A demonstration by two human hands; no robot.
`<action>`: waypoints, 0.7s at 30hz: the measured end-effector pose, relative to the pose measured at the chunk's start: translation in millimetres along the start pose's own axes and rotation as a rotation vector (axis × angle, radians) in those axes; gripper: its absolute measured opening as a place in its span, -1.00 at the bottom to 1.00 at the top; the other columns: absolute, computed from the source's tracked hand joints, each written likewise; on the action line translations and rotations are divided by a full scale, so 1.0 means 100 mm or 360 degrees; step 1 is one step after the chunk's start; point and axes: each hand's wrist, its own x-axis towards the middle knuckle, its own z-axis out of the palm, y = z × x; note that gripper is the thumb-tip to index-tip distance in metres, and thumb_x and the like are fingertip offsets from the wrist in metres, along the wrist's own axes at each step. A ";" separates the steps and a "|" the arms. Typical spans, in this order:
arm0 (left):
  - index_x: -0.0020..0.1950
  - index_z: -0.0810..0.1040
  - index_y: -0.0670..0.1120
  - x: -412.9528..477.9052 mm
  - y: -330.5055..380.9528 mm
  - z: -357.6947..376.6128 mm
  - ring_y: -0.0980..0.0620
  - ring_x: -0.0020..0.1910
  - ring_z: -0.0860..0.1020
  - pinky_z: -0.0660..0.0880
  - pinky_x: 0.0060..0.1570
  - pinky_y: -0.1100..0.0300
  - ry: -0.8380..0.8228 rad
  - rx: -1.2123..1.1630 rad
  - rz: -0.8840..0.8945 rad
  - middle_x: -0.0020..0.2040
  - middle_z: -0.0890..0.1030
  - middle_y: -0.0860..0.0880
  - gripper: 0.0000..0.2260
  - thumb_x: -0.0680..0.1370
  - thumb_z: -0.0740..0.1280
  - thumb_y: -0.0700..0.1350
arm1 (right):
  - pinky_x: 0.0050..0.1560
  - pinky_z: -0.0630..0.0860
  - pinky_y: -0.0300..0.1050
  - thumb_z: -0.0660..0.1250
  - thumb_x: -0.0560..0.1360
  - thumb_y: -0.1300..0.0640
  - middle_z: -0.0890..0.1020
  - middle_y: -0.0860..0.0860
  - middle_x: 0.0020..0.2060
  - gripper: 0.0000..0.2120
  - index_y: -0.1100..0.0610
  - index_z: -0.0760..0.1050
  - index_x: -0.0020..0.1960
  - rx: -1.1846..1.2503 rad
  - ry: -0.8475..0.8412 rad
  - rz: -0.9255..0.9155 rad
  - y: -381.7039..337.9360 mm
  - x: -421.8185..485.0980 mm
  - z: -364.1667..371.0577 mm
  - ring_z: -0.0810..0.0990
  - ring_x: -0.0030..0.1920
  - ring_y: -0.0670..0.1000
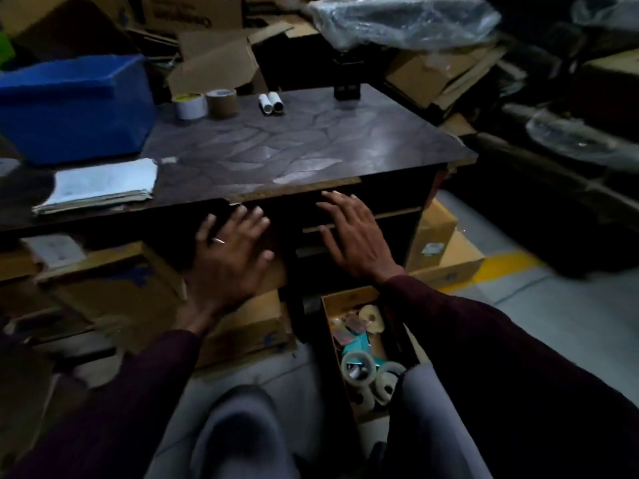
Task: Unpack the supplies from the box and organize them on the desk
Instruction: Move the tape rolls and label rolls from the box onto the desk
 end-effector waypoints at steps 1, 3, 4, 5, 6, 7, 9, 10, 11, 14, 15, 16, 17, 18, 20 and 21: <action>0.45 0.41 -0.04 -0.08 0.20 0.18 0.06 0.53 0.24 0.15 0.46 -0.20 -0.0075 -0.0056 0.0022 0.49 0.38 0.03 -0.56 0.61 0.19 0.09 | 0.49 0.26 0.06 0.20 0.63 0.01 0.47 0.08 0.40 -0.63 0.13 0.45 0.37 -0.0044 -0.0001 0.0091 0.13 -0.19 -0.02 0.40 0.43 0.09; 0.46 0.41 -0.04 -0.23 0.59 0.50 0.07 0.52 0.26 0.18 0.46 -0.15 -0.0282 -0.0225 0.0024 0.48 0.39 0.02 -0.55 0.62 0.17 0.12 | 0.33 0.38 0.06 0.19 0.62 0.01 0.55 0.07 0.26 -0.69 0.11 0.49 0.29 -0.0087 0.0015 0.0284 0.32 -0.57 -0.03 0.51 0.28 0.12; 0.47 0.38 -0.03 -0.31 0.77 0.65 0.07 0.52 0.25 0.18 0.47 -0.12 -0.0404 -0.0299 0.0015 0.49 0.39 0.02 -0.54 0.62 0.17 0.13 | 0.22 0.41 0.05 0.18 0.62 0.00 0.57 0.07 0.19 -0.72 0.10 0.49 0.24 -0.0102 0.0000 0.0379 0.41 -0.77 -0.02 0.54 0.19 0.14; 0.49 0.35 -0.02 -0.38 0.94 0.79 0.09 0.53 0.23 0.18 0.48 -0.09 -0.0516 -0.0338 0.0012 0.50 0.38 0.03 -0.51 0.62 0.16 0.15 | 0.15 0.41 0.03 0.16 0.63 -0.01 0.57 0.06 0.13 -0.73 0.10 0.49 0.21 -0.0120 -0.0058 0.0477 0.47 -0.97 -0.01 0.54 0.13 0.14; 0.52 0.29 -0.01 -0.46 1.08 0.93 0.10 0.54 0.19 0.15 0.49 -0.07 -0.0633 -0.0345 0.0004 0.52 0.34 0.04 -0.48 0.62 0.13 0.18 | 0.12 0.39 0.02 0.12 0.64 -0.04 0.56 0.05 0.11 -0.71 0.08 0.48 0.21 -0.0146 -0.0151 0.0582 0.54 -1.17 0.03 0.54 0.11 0.13; 0.55 0.21 0.00 -0.53 1.22 1.07 0.12 0.56 0.13 0.11 0.51 -0.06 -0.0745 -0.0340 -0.0024 0.54 0.28 0.06 -0.45 0.62 0.09 0.21 | 0.15 0.38 0.02 0.08 0.64 -0.09 0.56 0.05 0.13 -0.66 0.07 0.46 0.25 -0.0173 -0.0257 0.0696 0.61 -1.37 0.08 0.53 0.14 0.12; 0.59 0.08 0.00 -0.67 1.41 1.37 0.11 0.58 0.03 0.03 0.53 -0.10 -0.0965 -0.0319 -0.0098 0.59 0.15 0.06 -0.41 0.62 0.00 0.24 | 0.28 0.36 0.08 0.00 0.63 -0.18 0.54 0.05 0.24 -0.53 0.06 0.41 0.35 -0.0225 -0.0418 0.0935 0.73 -1.77 0.19 0.49 0.27 0.12; 0.60 0.05 -0.01 -0.74 1.48 1.49 0.09 0.58 0.00 0.01 0.53 -0.14 -0.1060 -0.0292 -0.0118 0.59 0.13 0.05 -0.40 0.63 -0.01 0.24 | 0.36 0.31 0.13 -0.04 0.62 -0.23 0.51 0.06 0.32 -0.46 0.06 0.38 0.42 -0.0242 -0.0498 0.1045 0.77 -1.94 0.25 0.45 0.35 0.12; 0.60 0.05 -0.02 -0.81 1.54 1.63 0.06 0.59 0.01 0.01 0.52 -0.17 -0.1159 -0.0269 -0.0117 0.60 0.13 0.02 -0.40 0.63 -0.02 0.24 | 0.43 0.25 0.17 -0.08 0.60 -0.27 0.46 0.06 0.41 -0.38 0.07 0.32 0.48 -0.0247 -0.0602 0.1144 0.81 -2.11 0.32 0.38 0.42 0.11; 0.56 0.19 -0.05 -1.00 1.69 1.97 -0.02 0.57 0.15 -0.05 0.53 -0.16 -0.1380 -0.0264 -0.0013 0.57 0.22 -0.04 -0.40 0.61 0.01 0.26 | 0.50 0.12 0.19 -0.19 0.55 -0.33 0.31 0.05 0.54 -0.24 0.09 0.19 0.57 -0.0260 -0.0824 0.1226 0.84 -2.44 0.56 0.24 0.54 0.10; 0.54 0.25 -0.06 -1.05 1.72 2.05 -0.04 0.54 0.22 -0.11 0.53 -0.12 -0.1422 -0.0278 0.0001 0.55 0.27 -0.05 -0.38 0.59 0.06 0.27 | 0.50 0.15 0.20 -0.18 0.55 -0.33 0.32 0.06 0.53 -0.24 0.10 0.21 0.57 -0.0268 -0.0836 0.1201 0.82 -2.52 0.63 0.26 0.53 0.10; 0.52 0.30 -0.07 -1.08 1.75 2.15 -0.05 0.51 0.28 -0.16 0.51 -0.08 -0.1469 -0.0295 -0.0005 0.52 0.32 -0.06 -0.36 0.56 0.11 0.29 | 0.48 0.20 0.21 -0.14 0.56 -0.32 0.36 0.07 0.52 -0.26 0.11 0.24 0.56 -0.0277 -0.0843 0.1172 0.81 -2.59 0.73 0.31 0.51 0.12; 0.50 0.34 -0.08 -1.11 1.77 2.24 -0.05 0.49 0.33 -0.17 0.50 -0.05 -0.1501 -0.0312 -0.0029 0.49 0.38 -0.06 -0.35 0.54 0.14 0.30 | 0.45 0.27 0.22 -0.09 0.58 -0.30 0.40 0.09 0.49 -0.29 0.12 0.28 0.54 -0.0285 -0.0858 0.1147 0.80 -2.65 0.82 0.37 0.48 0.13; 0.49 0.36 -0.09 -1.15 1.78 2.34 -0.05 0.46 0.37 -0.13 0.50 -0.05 -0.1526 -0.0325 -0.0044 0.47 0.41 -0.06 -0.33 0.52 0.16 0.31 | 0.41 0.34 0.23 -0.04 0.58 -0.27 0.44 0.10 0.46 -0.32 0.12 0.32 0.53 -0.0291 -0.0883 0.1131 0.78 -2.74 0.93 0.41 0.45 0.14; 0.47 0.39 -0.11 -1.24 1.79 2.52 -0.05 0.44 0.40 0.04 0.46 -0.08 -0.1565 -0.0345 -0.0035 0.44 0.44 -0.07 -0.34 0.51 0.18 0.29 | 0.34 0.45 0.22 0.03 0.58 -0.23 0.47 0.12 0.43 -0.36 0.14 0.36 0.50 -0.0271 -0.0952 0.1164 0.74 -2.93 1.12 0.47 0.41 0.15; 0.47 0.40 -0.12 -1.30 1.78 2.62 -0.06 0.44 0.40 0.10 0.43 -0.11 -0.1573 -0.0358 -0.0022 0.44 0.44 -0.08 -0.36 0.51 0.19 0.26 | 0.31 0.48 0.20 0.05 0.58 -0.21 0.49 0.12 0.42 -0.37 0.15 0.38 0.49 -0.0257 -0.0975 0.1193 0.71 -3.04 1.22 0.50 0.39 0.16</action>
